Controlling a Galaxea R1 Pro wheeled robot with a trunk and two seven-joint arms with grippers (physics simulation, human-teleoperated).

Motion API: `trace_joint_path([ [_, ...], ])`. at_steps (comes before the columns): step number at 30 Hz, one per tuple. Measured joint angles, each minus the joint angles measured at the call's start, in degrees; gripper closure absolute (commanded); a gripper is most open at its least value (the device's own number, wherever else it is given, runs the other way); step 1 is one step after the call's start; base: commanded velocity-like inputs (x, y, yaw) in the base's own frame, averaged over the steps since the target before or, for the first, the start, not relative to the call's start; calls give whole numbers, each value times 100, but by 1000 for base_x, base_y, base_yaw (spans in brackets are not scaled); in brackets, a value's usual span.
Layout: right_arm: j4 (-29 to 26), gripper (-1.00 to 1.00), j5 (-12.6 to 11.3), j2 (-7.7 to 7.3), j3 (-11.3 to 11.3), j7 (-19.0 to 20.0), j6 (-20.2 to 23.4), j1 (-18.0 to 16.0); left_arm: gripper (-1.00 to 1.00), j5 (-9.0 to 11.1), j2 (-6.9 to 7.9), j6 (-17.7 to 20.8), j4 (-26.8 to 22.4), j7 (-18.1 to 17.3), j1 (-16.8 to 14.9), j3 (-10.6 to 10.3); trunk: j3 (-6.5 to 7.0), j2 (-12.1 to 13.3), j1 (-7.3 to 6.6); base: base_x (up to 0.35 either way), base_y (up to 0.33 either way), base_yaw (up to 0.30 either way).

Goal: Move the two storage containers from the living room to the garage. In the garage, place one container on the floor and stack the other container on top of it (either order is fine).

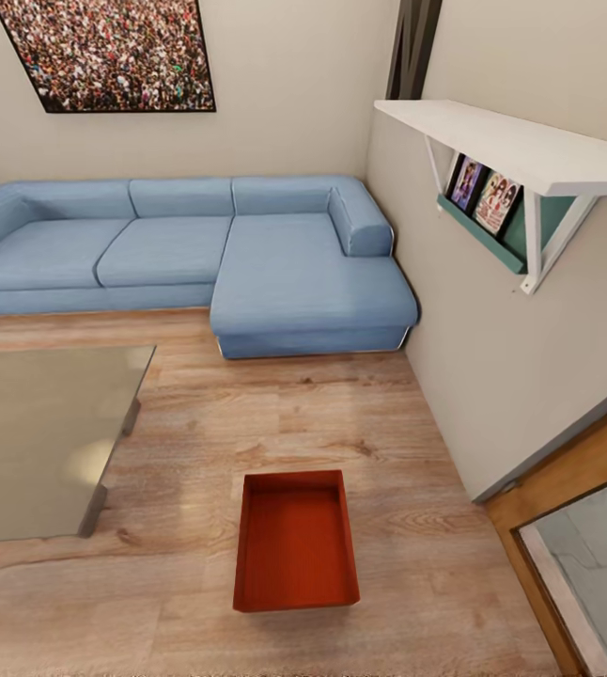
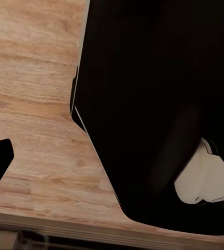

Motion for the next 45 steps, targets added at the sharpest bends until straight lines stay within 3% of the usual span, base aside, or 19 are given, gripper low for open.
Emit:
trace_joint_path([
  [27,0,-100,-9,5,-9,0,0,0,-100,-11,-10,0,0,0,0,7,-245,0,0,0,0,0],
  [45,0,-100,-9,-1,-9,0,0,0,-100,-2,-3,0,0,-6,0,8,-732,-721,395,0,0,0],
])
